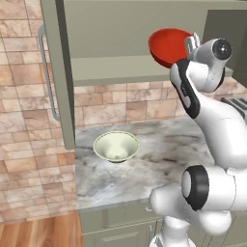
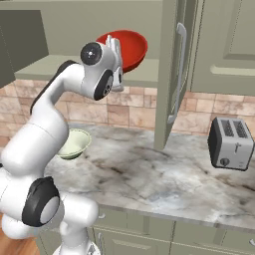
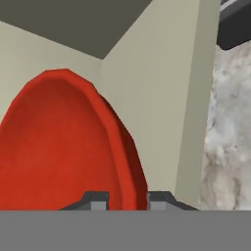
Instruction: Open the cabinet. Pick the bowls from the counter and place them in the cabinet. Then close the cabinet.
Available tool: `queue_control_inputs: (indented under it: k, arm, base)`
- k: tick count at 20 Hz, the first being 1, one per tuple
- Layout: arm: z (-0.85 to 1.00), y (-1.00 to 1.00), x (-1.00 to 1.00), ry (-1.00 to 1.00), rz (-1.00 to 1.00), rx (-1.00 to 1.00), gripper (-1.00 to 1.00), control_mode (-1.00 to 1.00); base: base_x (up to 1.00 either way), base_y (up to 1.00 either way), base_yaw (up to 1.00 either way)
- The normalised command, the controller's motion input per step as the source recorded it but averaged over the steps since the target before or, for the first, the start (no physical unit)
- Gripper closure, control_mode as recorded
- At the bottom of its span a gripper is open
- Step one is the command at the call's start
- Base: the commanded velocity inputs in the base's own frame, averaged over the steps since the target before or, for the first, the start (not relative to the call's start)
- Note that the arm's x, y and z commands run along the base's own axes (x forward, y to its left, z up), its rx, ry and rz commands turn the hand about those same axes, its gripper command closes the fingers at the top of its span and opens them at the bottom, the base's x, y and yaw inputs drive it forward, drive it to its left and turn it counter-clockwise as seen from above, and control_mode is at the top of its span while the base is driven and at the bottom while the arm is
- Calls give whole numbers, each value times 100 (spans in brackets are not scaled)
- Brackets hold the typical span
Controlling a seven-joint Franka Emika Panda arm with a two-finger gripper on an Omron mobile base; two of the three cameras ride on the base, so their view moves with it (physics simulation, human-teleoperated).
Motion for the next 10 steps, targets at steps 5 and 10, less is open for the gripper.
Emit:
queue_control_inputs:
  k: [5, 10]
  arm:
    - [-29, 0, 45, -1, 0, 0, 100, -100]
    - [-23, 0, 52, -2, 0, 0, 100, -100]
  base:
    - [0, 0, 0]
    - [0, 0, 0]
